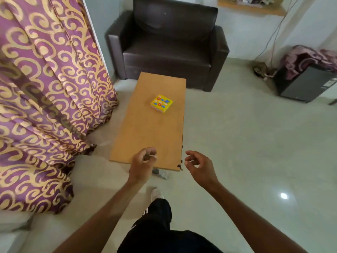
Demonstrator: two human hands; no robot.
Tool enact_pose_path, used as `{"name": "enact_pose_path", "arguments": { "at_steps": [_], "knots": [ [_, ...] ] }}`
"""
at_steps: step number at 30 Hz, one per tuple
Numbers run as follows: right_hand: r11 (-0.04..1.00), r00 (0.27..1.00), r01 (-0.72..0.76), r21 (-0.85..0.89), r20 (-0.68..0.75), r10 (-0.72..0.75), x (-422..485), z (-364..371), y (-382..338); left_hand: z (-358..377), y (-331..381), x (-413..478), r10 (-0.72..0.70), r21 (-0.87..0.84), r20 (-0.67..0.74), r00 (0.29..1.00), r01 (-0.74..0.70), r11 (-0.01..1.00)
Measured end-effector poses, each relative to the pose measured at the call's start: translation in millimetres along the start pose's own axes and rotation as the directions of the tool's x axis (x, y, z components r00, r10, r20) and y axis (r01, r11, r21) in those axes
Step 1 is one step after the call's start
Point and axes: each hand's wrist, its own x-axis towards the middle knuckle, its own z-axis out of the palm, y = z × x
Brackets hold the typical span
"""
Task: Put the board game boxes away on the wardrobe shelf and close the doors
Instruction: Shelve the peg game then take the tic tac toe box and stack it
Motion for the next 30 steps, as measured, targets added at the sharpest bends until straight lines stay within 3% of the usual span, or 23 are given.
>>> {"name": "enact_pose_path", "arguments": {
  "at_steps": [10,16,21,30],
  "knots": [
    [0.996,0.990,-0.082,-0.045,0.111,0.087,261,1,-29,28,37,238,-0.012,0.159,-0.038,0.999,0.017,0.987],
    [0.982,0.952,-0.147,-0.117,0.252,0.173,434,37,-5,52,16,385,-0.175,0.255,-0.113,0.978,0.199,0.946],
    [0.949,0.868,-0.218,-0.230,0.399,0.296,567,84,35,77,-12,500,-0.367,0.369,-0.137,0.920,0.391,0.843],
    [0.919,0.728,-0.177,-0.352,0.582,0.363,691,149,98,110,-62,662,-0.505,0.575,-0.136,0.852,0.483,0.661]
  ]
}}
